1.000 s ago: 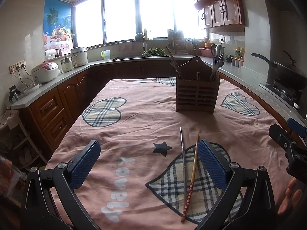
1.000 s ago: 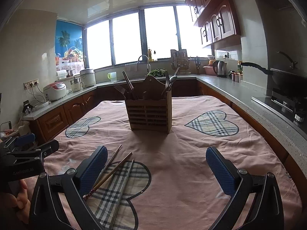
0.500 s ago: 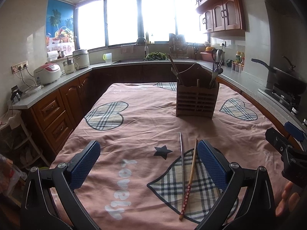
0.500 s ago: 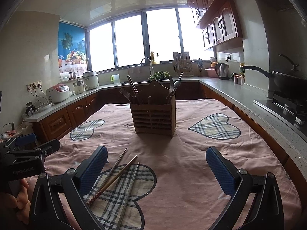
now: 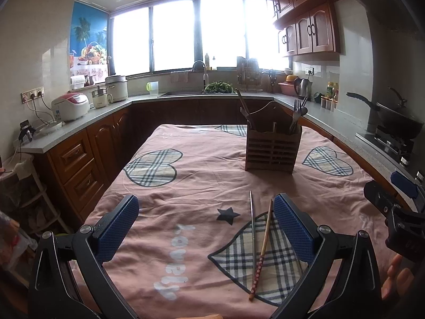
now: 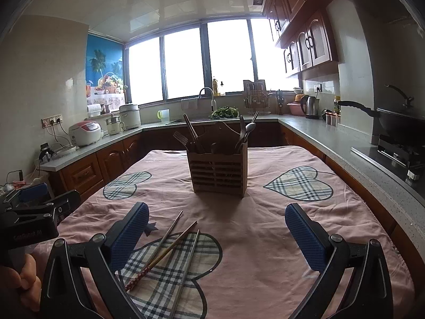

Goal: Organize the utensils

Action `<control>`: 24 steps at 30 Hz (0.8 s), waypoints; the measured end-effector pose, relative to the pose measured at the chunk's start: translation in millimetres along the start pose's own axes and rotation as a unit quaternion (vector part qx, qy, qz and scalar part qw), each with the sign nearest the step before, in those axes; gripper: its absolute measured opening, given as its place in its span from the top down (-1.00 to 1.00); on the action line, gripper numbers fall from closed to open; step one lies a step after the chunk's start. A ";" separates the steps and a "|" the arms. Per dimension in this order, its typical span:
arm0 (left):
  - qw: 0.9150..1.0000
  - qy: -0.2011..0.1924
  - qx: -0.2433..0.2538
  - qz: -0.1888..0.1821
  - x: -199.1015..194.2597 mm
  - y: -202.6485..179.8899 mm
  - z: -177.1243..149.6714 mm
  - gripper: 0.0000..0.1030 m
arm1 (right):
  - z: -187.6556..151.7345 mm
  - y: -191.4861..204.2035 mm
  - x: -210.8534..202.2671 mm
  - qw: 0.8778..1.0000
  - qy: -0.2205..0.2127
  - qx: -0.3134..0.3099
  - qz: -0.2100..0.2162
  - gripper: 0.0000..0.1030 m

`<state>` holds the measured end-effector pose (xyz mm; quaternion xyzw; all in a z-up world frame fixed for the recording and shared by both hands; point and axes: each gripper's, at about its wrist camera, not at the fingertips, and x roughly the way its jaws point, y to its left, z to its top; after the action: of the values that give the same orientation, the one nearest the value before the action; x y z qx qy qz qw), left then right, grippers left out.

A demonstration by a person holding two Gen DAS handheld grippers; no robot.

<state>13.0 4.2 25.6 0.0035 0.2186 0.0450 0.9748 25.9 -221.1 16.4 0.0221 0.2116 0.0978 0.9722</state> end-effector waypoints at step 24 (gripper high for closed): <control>1.000 -0.008 0.004 0.003 -6.9 -0.7 1.2 -1.00 | 4.2 4.9 -7.9 1.000 -0.009 -0.006 0.005 -1.00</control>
<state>7.4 3.0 29.6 0.0083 0.2109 0.0474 0.9763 19.8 -217.9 23.9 0.0183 0.2022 0.1037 0.9737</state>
